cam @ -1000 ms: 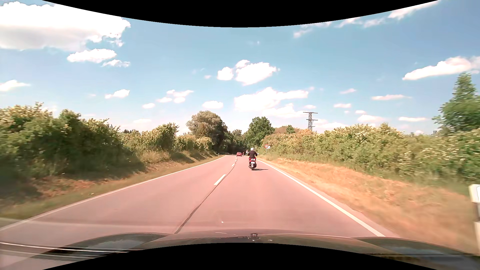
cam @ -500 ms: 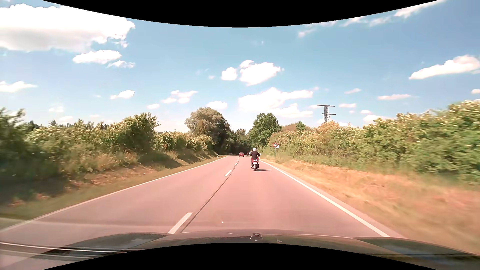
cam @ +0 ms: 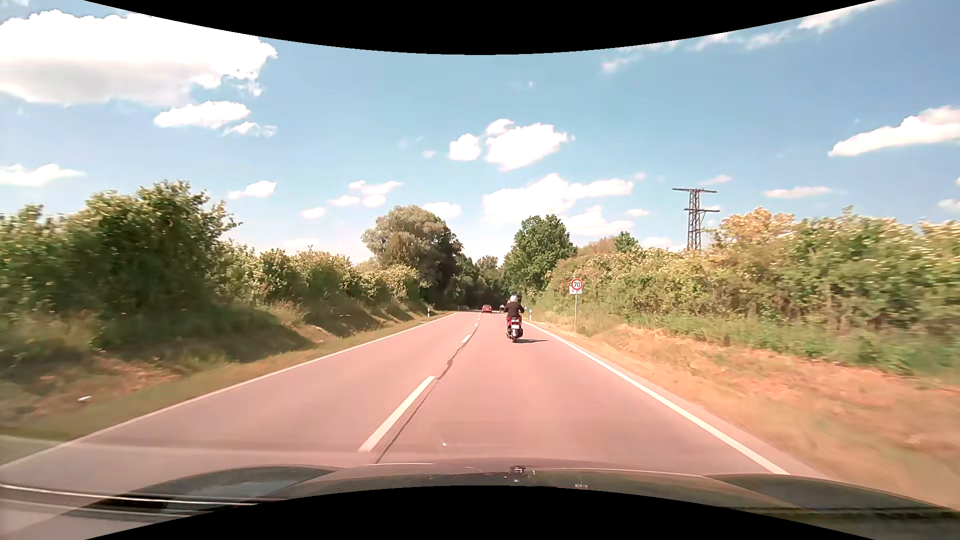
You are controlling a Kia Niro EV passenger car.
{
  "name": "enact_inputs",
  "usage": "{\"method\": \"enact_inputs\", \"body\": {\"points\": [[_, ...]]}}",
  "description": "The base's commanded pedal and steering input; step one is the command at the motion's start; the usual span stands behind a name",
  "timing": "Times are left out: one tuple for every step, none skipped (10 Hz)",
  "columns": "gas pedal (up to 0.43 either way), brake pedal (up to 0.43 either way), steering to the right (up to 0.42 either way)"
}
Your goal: Follow the waypoints while adhering to traffic rules and regulations
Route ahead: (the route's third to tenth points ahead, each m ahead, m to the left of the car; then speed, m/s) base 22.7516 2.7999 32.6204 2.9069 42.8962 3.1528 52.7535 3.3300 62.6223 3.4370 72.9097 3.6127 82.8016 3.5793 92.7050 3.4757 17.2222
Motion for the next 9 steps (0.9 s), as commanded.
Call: {"method": "enact_inputs", "body": {"points": [[0.169, 0.012, -0.004], [0.169, 0.012, -0.003], [0.169, 0.012, -0.001], [0.157, 0.012, 0.0], [0.118, 0.012, 0.0], [0.098, 0.012, 0.0], [0.087, 0.012, 0.0], [0.067, 0.012, 0.0], [0.067, 0.012, 0.0]]}}
